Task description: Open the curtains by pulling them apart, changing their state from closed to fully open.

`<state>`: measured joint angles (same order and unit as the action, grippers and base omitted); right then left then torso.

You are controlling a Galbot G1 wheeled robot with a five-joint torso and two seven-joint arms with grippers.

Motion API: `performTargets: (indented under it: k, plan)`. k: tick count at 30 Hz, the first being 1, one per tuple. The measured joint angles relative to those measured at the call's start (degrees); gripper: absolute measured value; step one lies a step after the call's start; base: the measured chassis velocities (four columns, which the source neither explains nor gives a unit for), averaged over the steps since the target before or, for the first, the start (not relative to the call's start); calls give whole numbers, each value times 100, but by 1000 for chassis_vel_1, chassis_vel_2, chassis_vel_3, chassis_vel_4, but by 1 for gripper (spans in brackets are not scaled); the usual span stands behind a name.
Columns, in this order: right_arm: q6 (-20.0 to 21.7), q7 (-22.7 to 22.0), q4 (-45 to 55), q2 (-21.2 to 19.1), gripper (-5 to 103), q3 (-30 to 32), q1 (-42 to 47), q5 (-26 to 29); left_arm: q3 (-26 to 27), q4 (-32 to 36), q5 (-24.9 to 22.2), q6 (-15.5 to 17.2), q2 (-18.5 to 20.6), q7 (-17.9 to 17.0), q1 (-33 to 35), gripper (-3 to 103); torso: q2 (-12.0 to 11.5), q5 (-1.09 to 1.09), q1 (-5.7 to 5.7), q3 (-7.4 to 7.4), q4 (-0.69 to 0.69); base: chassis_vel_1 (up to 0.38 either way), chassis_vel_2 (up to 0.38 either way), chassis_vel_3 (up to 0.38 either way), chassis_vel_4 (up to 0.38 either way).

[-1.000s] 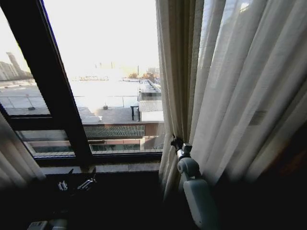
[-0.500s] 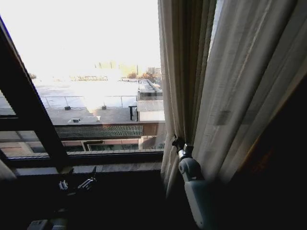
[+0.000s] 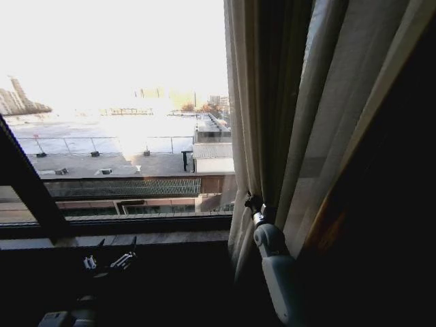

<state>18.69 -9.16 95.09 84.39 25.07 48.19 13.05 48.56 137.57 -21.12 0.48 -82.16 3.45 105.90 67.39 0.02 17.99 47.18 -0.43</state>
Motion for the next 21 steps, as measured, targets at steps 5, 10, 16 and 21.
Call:
performTargets:
  k: [5,10,16,21]
  plan:
    - [-2,0,9,-2,0,-2,9,0,-2,1,0,0,-6,0,1,100,-1,-2,1,1,1,-329,-351,329,379]
    - [-3,-1,-6,9,0,-5,0,-1,4,11,0,-9,-18,0,25,100,0,0,1,0,0,-358,-344,365,333]
    - [-73,-84,-44,3,0,-9,-12,-1,-2,19,2,-18,-36,0,36,100,0,-2,0,0,0,-361,-350,362,352]
    - [-155,-165,-91,-31,0,47,-10,-106,-24,19,9,-20,-41,7,32,100,-1,1,0,1,-2,-300,-290,298,304]
